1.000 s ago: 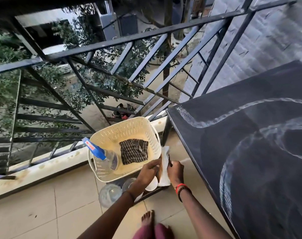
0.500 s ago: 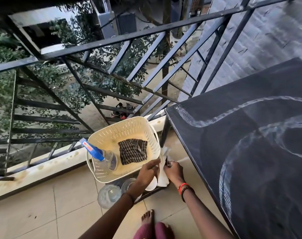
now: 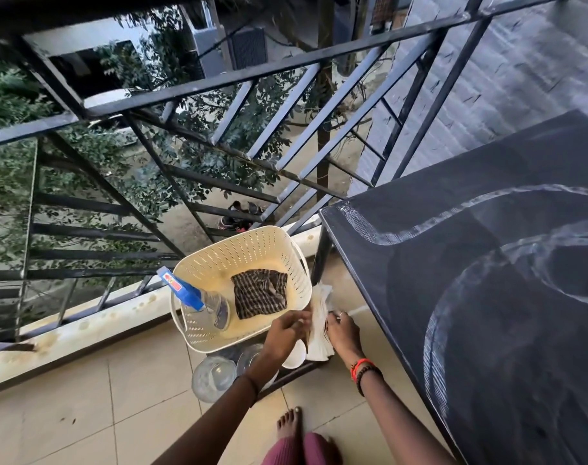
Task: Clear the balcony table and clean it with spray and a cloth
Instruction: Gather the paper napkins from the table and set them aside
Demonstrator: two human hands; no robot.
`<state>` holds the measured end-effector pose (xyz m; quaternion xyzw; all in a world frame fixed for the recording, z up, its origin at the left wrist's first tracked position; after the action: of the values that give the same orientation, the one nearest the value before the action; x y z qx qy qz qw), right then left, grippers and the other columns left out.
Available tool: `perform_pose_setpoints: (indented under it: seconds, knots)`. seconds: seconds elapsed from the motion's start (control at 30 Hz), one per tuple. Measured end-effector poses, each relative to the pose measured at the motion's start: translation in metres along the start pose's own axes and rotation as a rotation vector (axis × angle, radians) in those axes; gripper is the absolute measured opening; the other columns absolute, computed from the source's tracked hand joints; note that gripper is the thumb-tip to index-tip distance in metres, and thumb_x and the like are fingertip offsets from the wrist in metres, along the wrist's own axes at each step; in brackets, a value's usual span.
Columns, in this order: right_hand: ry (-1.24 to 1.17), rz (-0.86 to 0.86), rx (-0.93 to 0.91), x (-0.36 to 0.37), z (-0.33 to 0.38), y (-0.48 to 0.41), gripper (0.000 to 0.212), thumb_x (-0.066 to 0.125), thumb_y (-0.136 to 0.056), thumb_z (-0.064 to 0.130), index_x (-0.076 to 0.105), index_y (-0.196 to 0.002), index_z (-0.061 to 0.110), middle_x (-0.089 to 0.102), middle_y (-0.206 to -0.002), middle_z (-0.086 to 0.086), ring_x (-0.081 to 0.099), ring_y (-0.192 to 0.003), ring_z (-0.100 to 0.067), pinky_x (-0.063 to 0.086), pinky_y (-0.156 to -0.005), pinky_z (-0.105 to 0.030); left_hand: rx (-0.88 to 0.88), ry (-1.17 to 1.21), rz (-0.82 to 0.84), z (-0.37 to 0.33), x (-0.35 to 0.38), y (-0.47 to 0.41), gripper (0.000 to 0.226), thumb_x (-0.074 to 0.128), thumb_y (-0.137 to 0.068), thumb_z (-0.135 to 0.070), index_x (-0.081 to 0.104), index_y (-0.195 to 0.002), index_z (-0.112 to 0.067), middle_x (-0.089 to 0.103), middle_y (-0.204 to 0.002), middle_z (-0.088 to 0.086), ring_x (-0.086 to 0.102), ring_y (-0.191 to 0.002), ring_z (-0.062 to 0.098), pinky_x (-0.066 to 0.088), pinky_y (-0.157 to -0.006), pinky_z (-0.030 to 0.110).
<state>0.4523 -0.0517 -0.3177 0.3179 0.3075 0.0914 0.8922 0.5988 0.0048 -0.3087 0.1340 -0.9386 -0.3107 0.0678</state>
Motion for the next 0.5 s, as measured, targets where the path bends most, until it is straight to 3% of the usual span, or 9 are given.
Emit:
perform_pose_setpoints:
  seconds: [0.2,0.33,0.43,0.5]
  knots:
    - [-0.084,-0.071,-0.024,-0.011,0.003,0.012,0.033,0.040,-0.099,0.025,0.054,-0.117,0.001,0.062,-0.113,-0.019,0.057,-0.106,-0.032,0.037,-0.076,-0.027,0.002,0.047,-0.046,-0.007,-0.006,0.011,0.028,0.040,-0.097,0.008,0.063,-0.088,-0.006,0.063,-0.081,0.011,0.060,-0.072,0.017,0.052,-0.066,0.018]
    - [-0.035,-0.080,-0.132,-0.008,0.011,0.031,0.040,0.037,-0.096,0.040,0.057,-0.102,0.007,0.063,-0.098,-0.012,0.058,-0.093,-0.025,0.035,-0.069,-0.023,0.009,0.101,-0.118,-0.015,-0.015,0.022,0.026,0.038,-0.097,0.008,0.062,-0.090,-0.001,0.064,-0.079,0.012,0.064,-0.062,0.008,0.053,-0.060,0.016]
    - [0.012,-0.097,-0.196,-0.004,0.021,0.049,0.038,0.042,-0.097,0.036,0.058,-0.113,0.005,0.064,-0.111,-0.010,0.060,-0.100,-0.023,0.042,-0.078,-0.024,0.014,0.174,-0.186,-0.018,-0.031,0.039,0.026,0.038,-0.097,0.008,0.061,-0.089,-0.001,0.064,-0.080,0.015,0.061,-0.069,0.019,0.054,-0.058,0.018]
    - [0.025,-0.116,-0.243,-0.005,0.033,0.062,0.034,0.044,-0.097,0.032,0.058,-0.112,0.005,0.064,-0.109,-0.008,0.060,-0.100,-0.023,0.038,-0.075,-0.019,0.002,0.201,-0.263,-0.015,-0.046,0.057,0.021,0.039,-0.097,0.007,0.058,-0.092,0.002,0.063,-0.080,0.017,0.059,-0.073,0.025,0.054,-0.058,0.019]
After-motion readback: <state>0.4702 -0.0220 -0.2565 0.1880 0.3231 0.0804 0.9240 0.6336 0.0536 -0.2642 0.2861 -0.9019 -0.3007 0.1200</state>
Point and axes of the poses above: each hand's wrist, its own y-axis away from the middle knuckle, its own x-axis out of the palm, z = x × y, the point moved 10 cm from there along -y, towards the middle knuckle
